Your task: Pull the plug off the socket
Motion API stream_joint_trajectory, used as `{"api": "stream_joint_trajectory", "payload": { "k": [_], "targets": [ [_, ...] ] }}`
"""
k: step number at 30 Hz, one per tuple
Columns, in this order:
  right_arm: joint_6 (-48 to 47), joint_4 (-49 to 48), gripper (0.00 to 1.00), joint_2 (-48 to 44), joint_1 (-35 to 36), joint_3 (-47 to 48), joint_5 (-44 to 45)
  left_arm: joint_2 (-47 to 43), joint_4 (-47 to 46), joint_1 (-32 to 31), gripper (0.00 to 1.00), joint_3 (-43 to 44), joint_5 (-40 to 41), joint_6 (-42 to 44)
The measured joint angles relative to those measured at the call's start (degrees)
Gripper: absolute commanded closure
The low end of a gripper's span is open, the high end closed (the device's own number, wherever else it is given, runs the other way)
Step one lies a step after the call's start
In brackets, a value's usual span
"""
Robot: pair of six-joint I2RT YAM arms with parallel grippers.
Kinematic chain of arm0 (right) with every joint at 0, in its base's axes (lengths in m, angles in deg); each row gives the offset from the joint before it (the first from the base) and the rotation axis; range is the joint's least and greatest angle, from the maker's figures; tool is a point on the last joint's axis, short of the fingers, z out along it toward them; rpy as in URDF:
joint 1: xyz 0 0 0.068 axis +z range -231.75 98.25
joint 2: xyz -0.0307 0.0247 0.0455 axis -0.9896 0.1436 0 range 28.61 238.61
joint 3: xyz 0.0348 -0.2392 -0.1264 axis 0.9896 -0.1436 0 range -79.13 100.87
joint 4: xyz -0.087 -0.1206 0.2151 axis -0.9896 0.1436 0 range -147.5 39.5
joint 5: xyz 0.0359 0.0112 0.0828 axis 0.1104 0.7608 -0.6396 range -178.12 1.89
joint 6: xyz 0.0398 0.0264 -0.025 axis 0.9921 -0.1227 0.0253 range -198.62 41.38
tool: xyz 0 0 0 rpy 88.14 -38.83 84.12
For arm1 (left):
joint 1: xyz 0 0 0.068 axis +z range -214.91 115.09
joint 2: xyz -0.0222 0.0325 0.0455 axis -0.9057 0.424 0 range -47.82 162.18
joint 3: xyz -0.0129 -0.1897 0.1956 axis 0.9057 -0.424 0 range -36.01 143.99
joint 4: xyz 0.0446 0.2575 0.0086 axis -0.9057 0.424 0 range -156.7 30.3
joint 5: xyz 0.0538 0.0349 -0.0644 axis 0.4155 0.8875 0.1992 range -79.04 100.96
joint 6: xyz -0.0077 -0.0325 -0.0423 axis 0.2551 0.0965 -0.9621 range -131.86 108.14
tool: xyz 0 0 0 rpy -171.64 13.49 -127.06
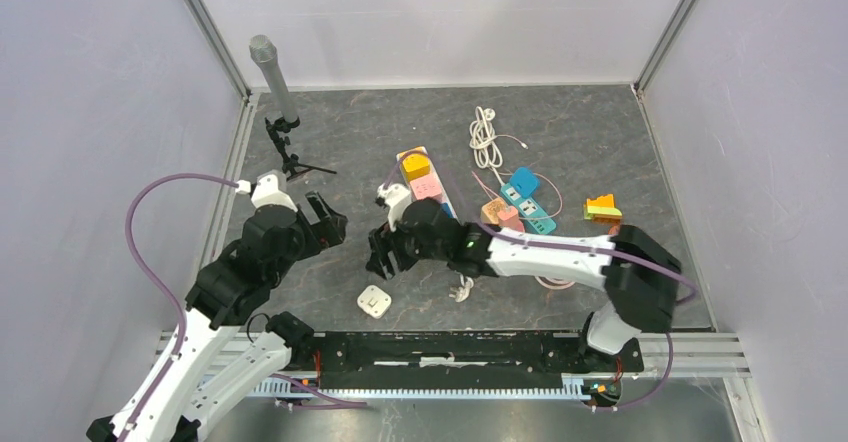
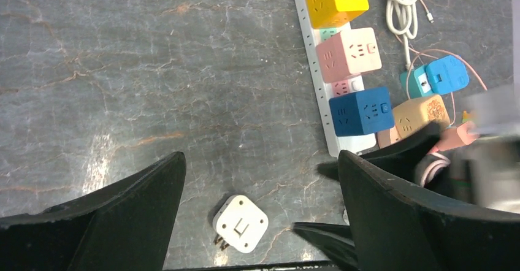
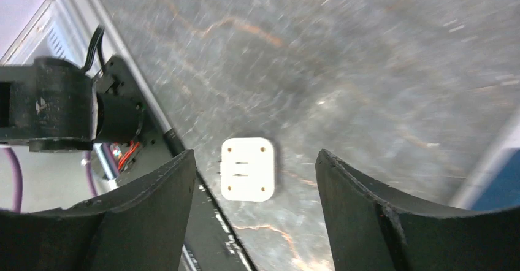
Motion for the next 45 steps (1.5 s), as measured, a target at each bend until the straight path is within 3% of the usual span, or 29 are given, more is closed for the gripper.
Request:
{"api": "stream_joint_trajectory", "payload": {
  "k": [4,10,15,24,32,36,40,45],
  "targets": [
    [-3.13,3.5,0.02,-8.48,-3.3,-0.13,5.92,0.61,-3.8,0.0,0.0,-1.51,-0.74,1.25],
    [-5.92,7.32,0.02,-17.35,-7.04,-3.08,19.65,4.13,-11.56,0.0,0.0,-4.52,-3.72,2.34],
    [-5.97,10.62,0.02,-14.84,-8.94,-3.67,23.5,7.61,-15.91,0.0,0.0,-4.85,-5.57,2.73],
    [-3.41,16.22,0.02,-2.45,-10.21,-1.99,23.61,8.46,-18.56,0.0,0.0,-6.14,-9.03,2.97],
    [-3.21,15.15,0.21,1.64,-11.13,-0.83,22.86,10.51,-19.06,0.02,0.0,-7.41,-13.0,2.93],
    [-3.45,13.49,0.25,2.12,-11.34,-0.83,23.3,12.83,-20.13,0.0,0.0,-7.45,-14.29,2.19],
    [-4.37,11.74,0.44,2.25,-11.37,-1.09,23.93,17.68,-22.43,0.02,0.0,-7.54,-15.85,-0.13],
    [-5.86,8.7,0.5,0.72,-11.39,-3.8,23.39,25.9,-27.19,0.24,0.0,-7.54,-20.13,-3.76]
  ]
}}
